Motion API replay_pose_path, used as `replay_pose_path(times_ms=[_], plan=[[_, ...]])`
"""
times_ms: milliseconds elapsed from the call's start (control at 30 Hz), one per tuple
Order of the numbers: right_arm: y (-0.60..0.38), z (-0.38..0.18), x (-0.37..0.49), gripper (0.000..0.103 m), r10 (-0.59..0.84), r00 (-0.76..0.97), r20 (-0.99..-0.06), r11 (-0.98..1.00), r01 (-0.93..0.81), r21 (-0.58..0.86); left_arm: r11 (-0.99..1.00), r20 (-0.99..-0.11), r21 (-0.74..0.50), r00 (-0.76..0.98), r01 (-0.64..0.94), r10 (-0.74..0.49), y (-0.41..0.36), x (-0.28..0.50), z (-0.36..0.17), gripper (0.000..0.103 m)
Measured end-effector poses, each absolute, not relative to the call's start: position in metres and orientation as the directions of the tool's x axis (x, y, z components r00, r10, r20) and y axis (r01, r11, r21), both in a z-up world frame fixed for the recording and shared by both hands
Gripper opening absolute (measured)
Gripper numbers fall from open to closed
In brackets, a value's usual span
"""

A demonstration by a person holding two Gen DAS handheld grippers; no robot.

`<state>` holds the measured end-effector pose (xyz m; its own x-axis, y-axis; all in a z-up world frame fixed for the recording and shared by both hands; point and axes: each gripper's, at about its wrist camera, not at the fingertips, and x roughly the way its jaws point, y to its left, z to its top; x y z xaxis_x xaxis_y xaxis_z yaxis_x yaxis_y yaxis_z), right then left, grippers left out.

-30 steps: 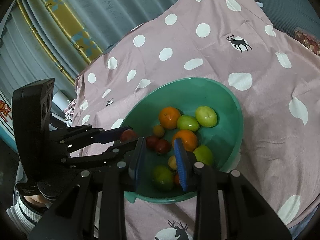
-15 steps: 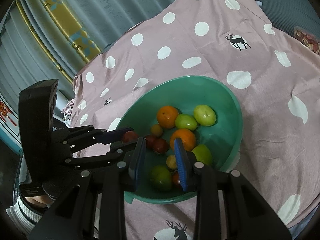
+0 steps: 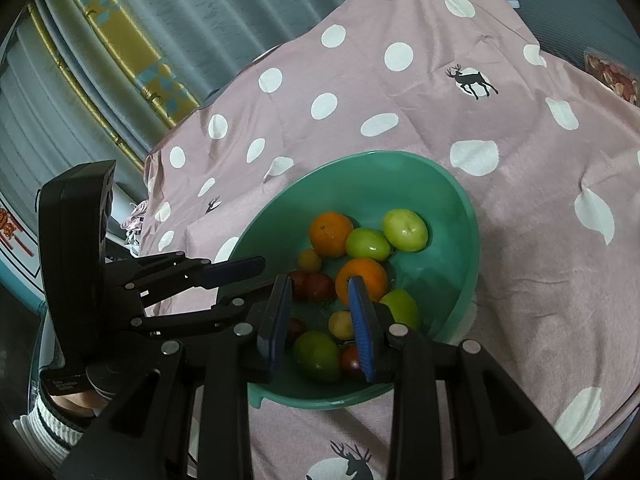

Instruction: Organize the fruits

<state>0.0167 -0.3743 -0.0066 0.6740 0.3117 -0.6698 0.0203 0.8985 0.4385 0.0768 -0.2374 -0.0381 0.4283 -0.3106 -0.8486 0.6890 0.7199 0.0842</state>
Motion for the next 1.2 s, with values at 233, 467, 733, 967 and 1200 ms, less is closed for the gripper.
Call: replay_pose_path(times_ms=[233,467,733,967,1200], plan=[[-0.375,-0.005,0.016,0.031,0.310,0.677,-0.668,0.900,0.019,0.436,0.722,-0.844,0.089,0.437,0.686,-0.311,-0.236,0.076,-0.036,0.030],[-0.376,-0.001,0.013,0.044,0.290,0.681,-0.672,0.903,0.037,0.427,0.740,-0.835,0.099,0.461,0.665,-0.302,-0.231,0.075,-0.030,0.054],[-0.378,0.007,0.008,0.066,0.256,0.697,-0.670,0.908,0.065,0.414,0.771,-0.813,0.105,0.501,0.628,-0.297,-0.220,0.073,-0.018,0.070],[-0.376,0.015,0.004,0.076,0.223,0.701,-0.678,0.921,0.077,0.382,0.803,-0.793,0.103,0.536,0.587,-0.289,-0.208,0.071,-0.007,0.080],[-0.369,0.025,-0.001,0.085,0.161,0.699,-0.697,0.946,0.091,0.310,0.824,-0.768,0.101,0.570,0.557,-0.291,-0.197,0.065,0.005,0.087]])
